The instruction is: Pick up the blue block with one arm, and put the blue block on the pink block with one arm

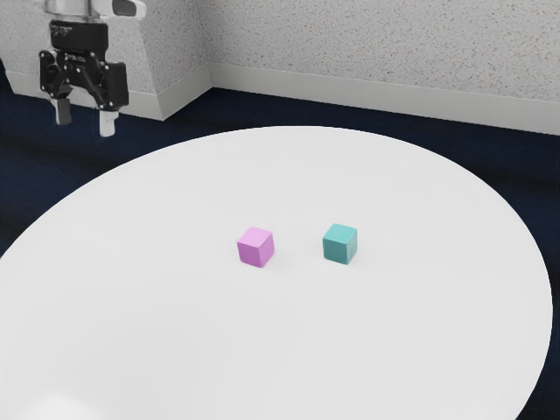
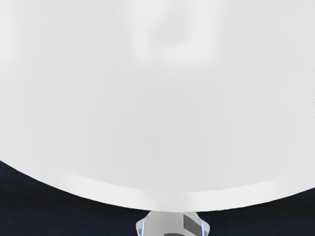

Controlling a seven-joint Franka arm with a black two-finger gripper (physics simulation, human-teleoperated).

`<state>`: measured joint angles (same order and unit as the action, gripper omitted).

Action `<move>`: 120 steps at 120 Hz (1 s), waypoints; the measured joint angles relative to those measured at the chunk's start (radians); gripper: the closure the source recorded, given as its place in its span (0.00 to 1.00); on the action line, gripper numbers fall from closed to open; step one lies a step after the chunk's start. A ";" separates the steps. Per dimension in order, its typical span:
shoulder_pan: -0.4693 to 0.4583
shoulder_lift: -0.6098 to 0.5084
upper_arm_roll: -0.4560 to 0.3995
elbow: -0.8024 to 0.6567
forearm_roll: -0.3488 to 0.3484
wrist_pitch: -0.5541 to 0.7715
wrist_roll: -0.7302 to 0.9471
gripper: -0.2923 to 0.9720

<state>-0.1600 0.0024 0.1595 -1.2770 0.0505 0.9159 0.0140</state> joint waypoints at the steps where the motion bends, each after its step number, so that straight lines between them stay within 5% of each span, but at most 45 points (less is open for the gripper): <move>1: 0.000 0.000 0.000 -0.002 0.001 0.015 0.000 0.24; 20: 0.002 -0.001 0.000 0.000 0.007 0.211 0.007 0.24; 40: 0.062 0.022 -0.053 0.224 0.010 0.284 0.008 0.25; 69: 0.075 0.285 -0.114 0.238 -0.016 0.532 -0.003 0.25; 120: 0.057 0.589 -0.144 0.269 -0.048 0.871 -0.063 0.25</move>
<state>-0.1026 0.5918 0.0158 -1.0083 0.0029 1.7873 -0.0491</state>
